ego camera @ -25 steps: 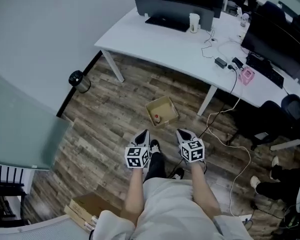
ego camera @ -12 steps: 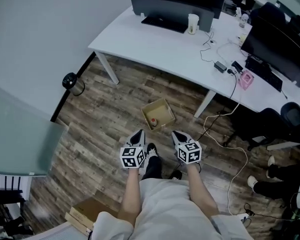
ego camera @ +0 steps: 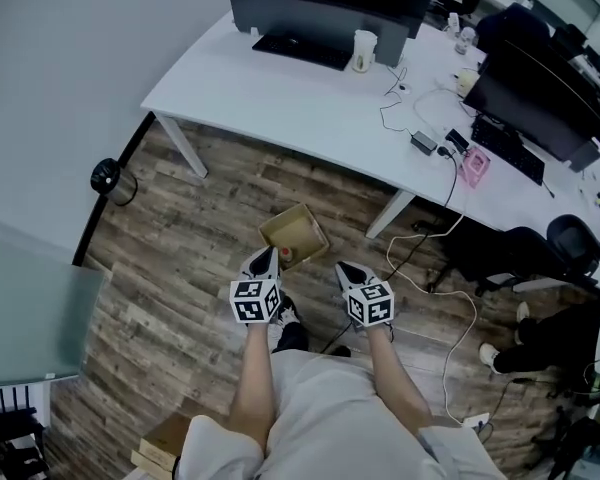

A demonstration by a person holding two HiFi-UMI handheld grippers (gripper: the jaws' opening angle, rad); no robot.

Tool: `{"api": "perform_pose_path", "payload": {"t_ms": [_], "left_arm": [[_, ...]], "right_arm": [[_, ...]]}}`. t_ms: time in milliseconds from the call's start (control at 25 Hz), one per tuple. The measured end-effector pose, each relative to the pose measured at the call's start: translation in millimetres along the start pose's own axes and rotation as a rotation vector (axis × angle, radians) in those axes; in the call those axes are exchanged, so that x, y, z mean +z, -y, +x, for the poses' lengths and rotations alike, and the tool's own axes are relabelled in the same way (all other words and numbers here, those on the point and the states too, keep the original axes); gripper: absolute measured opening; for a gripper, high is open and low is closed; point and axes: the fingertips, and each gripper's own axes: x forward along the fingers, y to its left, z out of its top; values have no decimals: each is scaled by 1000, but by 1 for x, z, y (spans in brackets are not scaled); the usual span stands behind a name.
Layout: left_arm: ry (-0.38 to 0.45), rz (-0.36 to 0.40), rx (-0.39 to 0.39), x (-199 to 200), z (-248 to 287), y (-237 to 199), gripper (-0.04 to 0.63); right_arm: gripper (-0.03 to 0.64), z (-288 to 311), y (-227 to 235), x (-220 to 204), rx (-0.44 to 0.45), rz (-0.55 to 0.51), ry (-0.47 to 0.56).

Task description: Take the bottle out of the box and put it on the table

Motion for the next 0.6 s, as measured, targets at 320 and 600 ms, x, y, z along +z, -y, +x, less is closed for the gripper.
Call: {"api": "perform_pose_path", "payload": {"t_ms": [320, 600], "left_arm": [[-1, -50, 16, 30, 42, -72, 15], [-30, -68, -22, 25, 66, -124, 15]], "right_arm": [[41, 60, 12, 14, -56, 75, -59], [41, 85, 22, 15, -102, 150, -56]]}}
